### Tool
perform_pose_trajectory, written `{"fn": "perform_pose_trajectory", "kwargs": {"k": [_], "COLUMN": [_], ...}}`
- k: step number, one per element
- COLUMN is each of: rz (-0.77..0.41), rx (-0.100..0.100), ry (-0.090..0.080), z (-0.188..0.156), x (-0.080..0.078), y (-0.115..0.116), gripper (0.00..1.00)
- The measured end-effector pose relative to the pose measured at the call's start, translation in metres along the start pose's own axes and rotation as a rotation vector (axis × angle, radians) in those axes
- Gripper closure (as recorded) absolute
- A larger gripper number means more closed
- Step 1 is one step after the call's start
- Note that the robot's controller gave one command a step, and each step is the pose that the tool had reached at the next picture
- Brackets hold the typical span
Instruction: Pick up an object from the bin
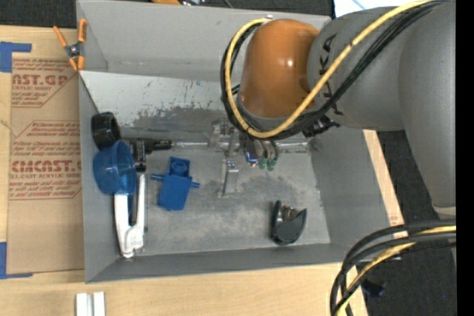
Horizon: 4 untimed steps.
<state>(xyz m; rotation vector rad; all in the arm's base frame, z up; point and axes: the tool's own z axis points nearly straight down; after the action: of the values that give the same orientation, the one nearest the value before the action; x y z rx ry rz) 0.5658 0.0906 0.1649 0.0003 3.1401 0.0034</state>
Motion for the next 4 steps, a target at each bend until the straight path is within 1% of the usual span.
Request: {"fn": "perform_pose_trajectory", "kwargs": {"k": [1, 2, 3, 4], "rz": [0.000, 0.005, -0.205, -0.143], "rx": [0.000, -0.001, -0.001, -0.002], "ry": [0.000, -0.008, -0.018, -0.004], "z": [0.000, 0.011, -0.087, 0.024], "x": [0.000, 0.003, 0.008, 0.009], "y": [0.000, 0.005, 0.032, 0.031], "gripper": [0.00, 0.00, 0.00, 0.00]}}
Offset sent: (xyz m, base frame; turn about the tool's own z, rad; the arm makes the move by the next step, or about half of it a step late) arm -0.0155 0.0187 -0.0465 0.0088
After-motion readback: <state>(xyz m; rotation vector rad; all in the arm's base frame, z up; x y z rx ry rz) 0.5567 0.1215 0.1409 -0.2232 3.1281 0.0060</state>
